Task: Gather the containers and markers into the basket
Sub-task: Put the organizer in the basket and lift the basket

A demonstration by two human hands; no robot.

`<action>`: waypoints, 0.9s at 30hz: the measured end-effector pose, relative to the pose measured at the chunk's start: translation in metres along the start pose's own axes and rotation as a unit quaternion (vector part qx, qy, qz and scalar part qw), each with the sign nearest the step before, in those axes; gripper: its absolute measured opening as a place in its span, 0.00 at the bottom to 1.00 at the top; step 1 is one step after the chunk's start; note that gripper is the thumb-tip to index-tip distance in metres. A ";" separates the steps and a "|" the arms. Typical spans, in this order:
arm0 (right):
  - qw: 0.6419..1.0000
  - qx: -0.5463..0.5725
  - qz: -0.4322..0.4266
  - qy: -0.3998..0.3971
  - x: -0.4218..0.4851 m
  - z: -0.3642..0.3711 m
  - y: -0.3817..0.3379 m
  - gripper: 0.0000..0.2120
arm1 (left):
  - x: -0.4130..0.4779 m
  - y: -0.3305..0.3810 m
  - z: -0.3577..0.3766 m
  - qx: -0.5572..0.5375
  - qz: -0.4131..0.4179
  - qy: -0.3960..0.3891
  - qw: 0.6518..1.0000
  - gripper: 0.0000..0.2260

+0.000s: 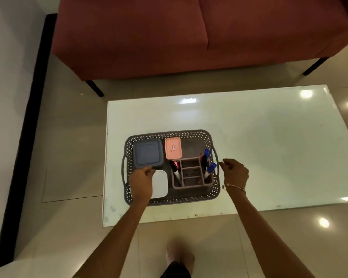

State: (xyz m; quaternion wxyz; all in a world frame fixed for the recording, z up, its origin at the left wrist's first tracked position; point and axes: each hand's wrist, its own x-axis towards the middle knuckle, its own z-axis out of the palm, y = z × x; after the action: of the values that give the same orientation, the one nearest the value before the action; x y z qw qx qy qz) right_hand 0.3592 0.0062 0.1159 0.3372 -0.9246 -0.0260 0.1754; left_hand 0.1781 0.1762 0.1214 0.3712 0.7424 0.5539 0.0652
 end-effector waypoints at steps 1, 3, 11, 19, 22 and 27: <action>1.000 0.011 0.007 -0.007 0.006 0.000 -0.005 0.10 | 0.007 -0.003 -0.011 0.013 0.007 0.017 1.000 0.10; 0.999 0.010 0.020 -0.033 0.018 0.004 -0.012 0.12 | 0.022 -0.012 -0.027 0.033 0.017 0.038 0.999 0.10; 0.994 -0.058 0.058 -0.074 0.028 0.029 -0.011 0.10 | 0.053 -0.051 -0.036 0.102 -0.041 0.065 0.992 0.15; 0.995 -0.068 0.040 -0.053 0.023 0.033 0.001 0.09 | 0.066 -0.074 -0.023 0.054 -0.068 0.053 0.995 0.06; 0.995 -0.077 0.032 -0.046 0.012 0.028 0.008 0.09 | 0.056 -0.079 -0.024 0.060 -0.062 0.051 0.995 0.06; 0.995 -0.081 0.026 -0.049 -0.030 0.004 0.031 0.09 | 0.001 -0.092 -0.032 0.046 -0.076 0.052 0.995 0.07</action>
State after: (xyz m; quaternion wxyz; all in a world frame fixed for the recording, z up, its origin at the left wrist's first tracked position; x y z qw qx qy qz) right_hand 0.3274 -0.0198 0.1028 0.2545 -0.9397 -0.0321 0.2261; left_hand 0.0912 0.2022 0.0866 0.3112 0.7099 0.6298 0.0503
